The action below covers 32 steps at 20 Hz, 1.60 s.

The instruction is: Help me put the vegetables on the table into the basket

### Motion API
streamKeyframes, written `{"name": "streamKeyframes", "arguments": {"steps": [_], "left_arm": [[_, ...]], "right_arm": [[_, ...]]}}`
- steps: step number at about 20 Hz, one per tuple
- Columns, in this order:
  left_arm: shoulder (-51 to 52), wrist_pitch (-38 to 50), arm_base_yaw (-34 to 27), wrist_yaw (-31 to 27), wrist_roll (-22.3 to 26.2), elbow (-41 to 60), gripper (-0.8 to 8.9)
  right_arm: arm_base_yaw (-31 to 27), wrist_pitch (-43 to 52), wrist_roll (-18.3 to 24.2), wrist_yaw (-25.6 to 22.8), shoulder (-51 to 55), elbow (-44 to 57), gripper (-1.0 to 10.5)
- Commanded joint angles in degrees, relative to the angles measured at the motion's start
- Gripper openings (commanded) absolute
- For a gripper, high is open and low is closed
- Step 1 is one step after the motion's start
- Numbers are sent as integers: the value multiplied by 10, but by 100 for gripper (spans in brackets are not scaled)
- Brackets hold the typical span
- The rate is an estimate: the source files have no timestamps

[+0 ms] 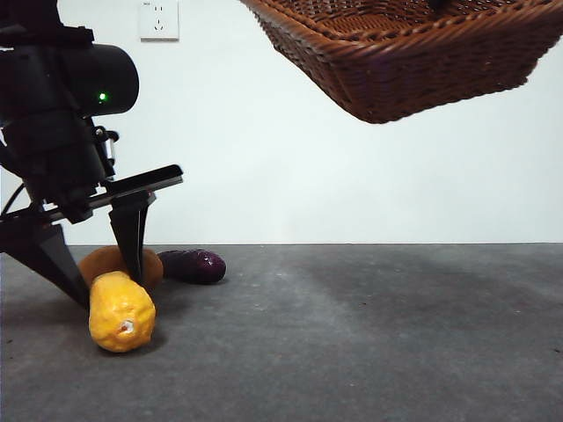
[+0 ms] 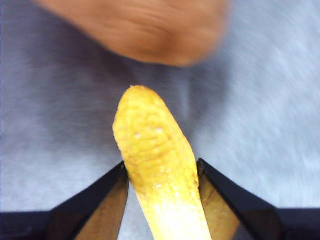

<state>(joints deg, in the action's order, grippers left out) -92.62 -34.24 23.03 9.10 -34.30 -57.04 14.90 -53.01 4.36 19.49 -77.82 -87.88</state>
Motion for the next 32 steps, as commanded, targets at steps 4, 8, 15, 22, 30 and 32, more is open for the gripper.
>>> {"name": "streamKeyframes", "arguments": {"steps": [4, 8, 15, 22, 30, 32], "left_arm": [[87, 3, 35, -1, 128, -1, -9], [186, -19, 50, -1, 182, -1, -8], [323, -16, 77, 78, 176, -1, -8], [224, 144, 194, 78, 98, -1, -8], [50, 247, 213, 74, 40, -1, -8], [34, 270, 215, 75, 27, -1, -8]], "right_arm": [[-8, 1, -26, -21, -10, 30, -12], [-11, 55, -68, -23, -11, 124, -12], [4, 224, -192, 22, -11, 310, -12], [88, 294, -252, 7, -11, 343, -12], [99, 303, -252, -17, -11, 343, -12], [99, 304, -252, -15, -11, 343, -12]]}}
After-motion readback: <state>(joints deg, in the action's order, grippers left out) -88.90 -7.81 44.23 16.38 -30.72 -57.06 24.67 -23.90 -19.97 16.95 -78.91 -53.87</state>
